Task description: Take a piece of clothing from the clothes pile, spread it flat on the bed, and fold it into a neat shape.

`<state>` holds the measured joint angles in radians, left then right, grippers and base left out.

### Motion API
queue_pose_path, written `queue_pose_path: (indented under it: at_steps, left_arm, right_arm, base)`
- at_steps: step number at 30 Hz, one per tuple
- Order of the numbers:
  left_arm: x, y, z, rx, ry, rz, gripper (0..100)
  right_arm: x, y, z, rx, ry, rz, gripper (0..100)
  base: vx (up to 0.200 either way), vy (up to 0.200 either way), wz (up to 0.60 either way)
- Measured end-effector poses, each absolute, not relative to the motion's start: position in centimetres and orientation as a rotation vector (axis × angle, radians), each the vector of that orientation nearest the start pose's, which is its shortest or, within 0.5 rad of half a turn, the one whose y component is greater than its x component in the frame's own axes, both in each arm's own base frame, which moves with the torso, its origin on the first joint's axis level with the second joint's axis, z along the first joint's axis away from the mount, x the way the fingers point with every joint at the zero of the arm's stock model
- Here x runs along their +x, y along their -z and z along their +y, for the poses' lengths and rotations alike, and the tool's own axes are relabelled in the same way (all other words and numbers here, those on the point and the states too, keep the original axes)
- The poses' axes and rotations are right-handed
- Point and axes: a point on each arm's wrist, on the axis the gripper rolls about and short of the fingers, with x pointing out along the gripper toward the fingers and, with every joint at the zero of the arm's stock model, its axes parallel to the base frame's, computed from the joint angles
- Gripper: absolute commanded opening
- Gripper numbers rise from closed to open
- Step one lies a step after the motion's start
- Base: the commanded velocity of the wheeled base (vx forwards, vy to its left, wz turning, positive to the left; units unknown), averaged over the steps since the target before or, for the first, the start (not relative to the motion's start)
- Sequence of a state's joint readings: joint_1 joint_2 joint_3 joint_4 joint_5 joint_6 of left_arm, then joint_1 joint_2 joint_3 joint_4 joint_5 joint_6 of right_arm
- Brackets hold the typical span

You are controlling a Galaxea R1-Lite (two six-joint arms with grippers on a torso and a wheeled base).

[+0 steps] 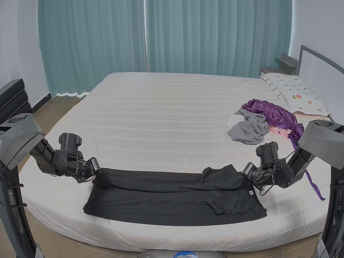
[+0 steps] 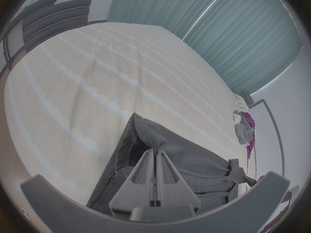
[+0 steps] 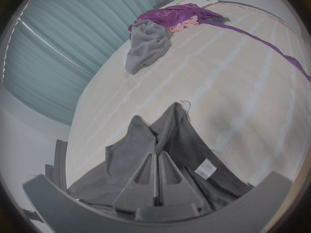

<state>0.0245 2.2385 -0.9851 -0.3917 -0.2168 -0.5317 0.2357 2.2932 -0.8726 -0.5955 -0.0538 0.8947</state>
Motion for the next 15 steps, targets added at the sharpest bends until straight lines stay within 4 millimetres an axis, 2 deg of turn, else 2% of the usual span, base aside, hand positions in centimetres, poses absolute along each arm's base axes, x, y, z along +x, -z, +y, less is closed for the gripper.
queue_pose_path:
  at_steps: [6,11,15]
  left_arm:
    - [38.6,-2.3,0.5,-0.61,-0.042,0.797,0]
    - [40.0,-3.6,0.4,-0.662,-0.043,0.625,0]
    - [40.8,-4.1,0.4,-0.683,-0.039,0.504,0]
  right_arm:
    - [37.5,-0.6,8.1,0.755,0.187,0.747,0]
    - [39.9,-2.8,7.7,0.825,0.204,0.613,0]
    - [40.4,-3.2,7.5,0.858,0.221,0.585,0]
  base:
    - [0.0,0.0,0.0]
    - [0.0,0.0,0.0]
    - [0.0,0.0,0.0]
